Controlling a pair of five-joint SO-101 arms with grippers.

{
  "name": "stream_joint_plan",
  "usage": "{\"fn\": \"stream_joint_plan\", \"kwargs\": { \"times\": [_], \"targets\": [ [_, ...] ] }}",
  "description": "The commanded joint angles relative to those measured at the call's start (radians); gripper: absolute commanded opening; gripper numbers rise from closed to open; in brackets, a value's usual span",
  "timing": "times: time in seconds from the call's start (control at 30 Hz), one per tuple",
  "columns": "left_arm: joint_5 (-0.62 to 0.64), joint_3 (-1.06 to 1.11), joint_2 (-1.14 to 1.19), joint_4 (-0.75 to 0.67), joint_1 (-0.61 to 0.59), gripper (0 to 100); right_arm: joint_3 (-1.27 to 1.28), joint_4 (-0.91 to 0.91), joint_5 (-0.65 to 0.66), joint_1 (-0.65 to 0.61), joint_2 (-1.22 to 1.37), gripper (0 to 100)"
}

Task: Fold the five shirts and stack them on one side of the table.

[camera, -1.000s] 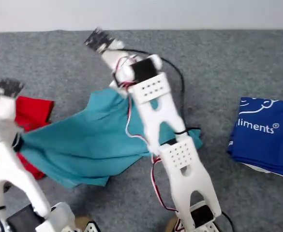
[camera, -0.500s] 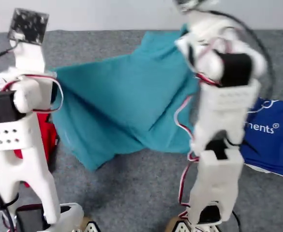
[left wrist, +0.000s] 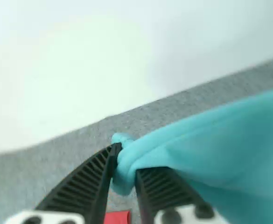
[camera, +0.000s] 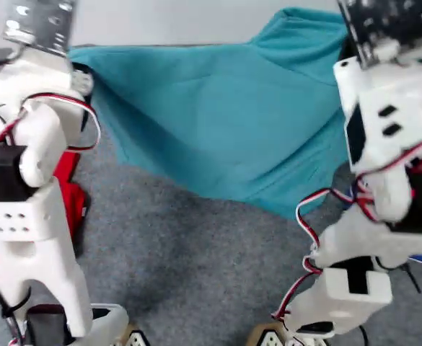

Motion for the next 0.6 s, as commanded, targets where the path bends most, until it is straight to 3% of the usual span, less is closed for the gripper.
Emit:
{"fn": "stream_joint_plan", "kwargs": {
  "times": [0.0,0.27,0.4,0.57],
  "targets": [
    [-0.120,-0.042,-0.037,0.084,0.075,1,-0.049,-0.038,0.009,0.013,-0.064,1.0],
    [-0.302,-0.125,-0.038,0.278,0.048,1,-0.051,-0.041,0.057,0.015,-0.127,1.0],
    [-0.328,-0.148,-0.038,0.278,-0.029,0,-0.049,-0.070,0.064,0.015,-0.143,1.0],
    [-0.466,-0.142,-0.038,0.278,-0.084,0,-0.049,-0.120,0.064,0.068,-0.140,1.0]
  ]
}}
